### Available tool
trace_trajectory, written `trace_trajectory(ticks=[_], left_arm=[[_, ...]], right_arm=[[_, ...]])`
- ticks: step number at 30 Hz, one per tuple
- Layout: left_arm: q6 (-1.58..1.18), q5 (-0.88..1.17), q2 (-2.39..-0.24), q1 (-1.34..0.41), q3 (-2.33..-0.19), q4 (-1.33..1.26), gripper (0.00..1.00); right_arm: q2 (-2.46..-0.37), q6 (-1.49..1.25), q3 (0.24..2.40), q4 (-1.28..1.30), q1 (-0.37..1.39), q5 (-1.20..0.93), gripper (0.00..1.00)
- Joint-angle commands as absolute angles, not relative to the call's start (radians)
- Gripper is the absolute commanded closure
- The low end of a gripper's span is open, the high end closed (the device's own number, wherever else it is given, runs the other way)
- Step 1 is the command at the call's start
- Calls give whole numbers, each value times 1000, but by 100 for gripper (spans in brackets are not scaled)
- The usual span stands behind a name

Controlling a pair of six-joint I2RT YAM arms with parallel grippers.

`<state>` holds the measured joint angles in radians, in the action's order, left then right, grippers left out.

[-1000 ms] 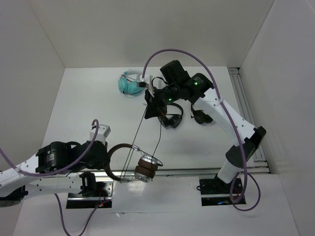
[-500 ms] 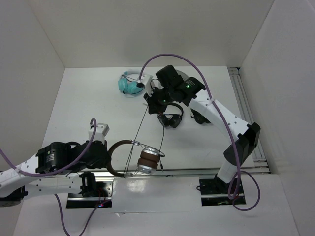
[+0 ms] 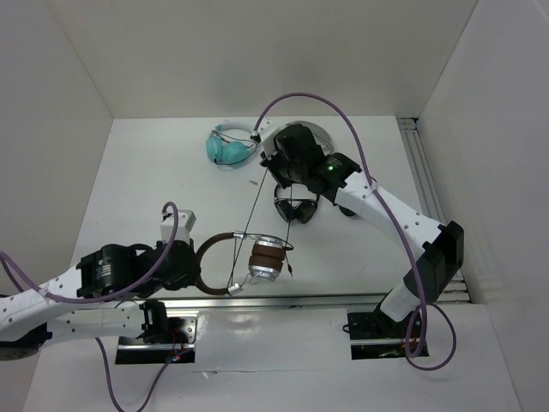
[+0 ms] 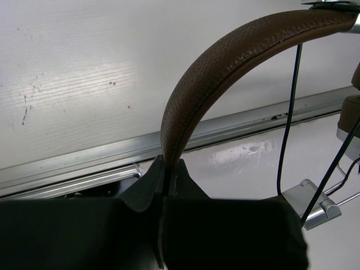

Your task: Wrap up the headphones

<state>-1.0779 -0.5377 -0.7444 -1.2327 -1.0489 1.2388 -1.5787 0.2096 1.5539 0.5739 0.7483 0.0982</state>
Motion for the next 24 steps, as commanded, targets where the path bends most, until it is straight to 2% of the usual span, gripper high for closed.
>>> trace_trajectory(ticks=[1,6,8,9,13,16,24], left_arm=[[-994,-402,-756,-1253,-1026,1361,100],[-1012,-423,-772,-1244,-1037,1361,100],[-1022,-433,-772,-1244,-1058,1361,100],[-1035,-445,-781,-1233,-1058,1361,100],[-1046,-494,-802,-1155,-1080,1361,100],[-1034,-512,-813,-1086,-1109,1361,100],[-1012,-557,-813,-908,-1150,1361,100]], right_arm=[[-1520,189,1686,425,704,243,100],[-1627,178,2041,777,732,183,100],[-1638,150,2080,856,755,161,100],[-1625,141,2097,879,755,79,100],[-1566,130,2069,957,764,-73,100],[-1557,130,2049,1011,813,57,100],[-1526,121,1991,1095,894,83,100]])
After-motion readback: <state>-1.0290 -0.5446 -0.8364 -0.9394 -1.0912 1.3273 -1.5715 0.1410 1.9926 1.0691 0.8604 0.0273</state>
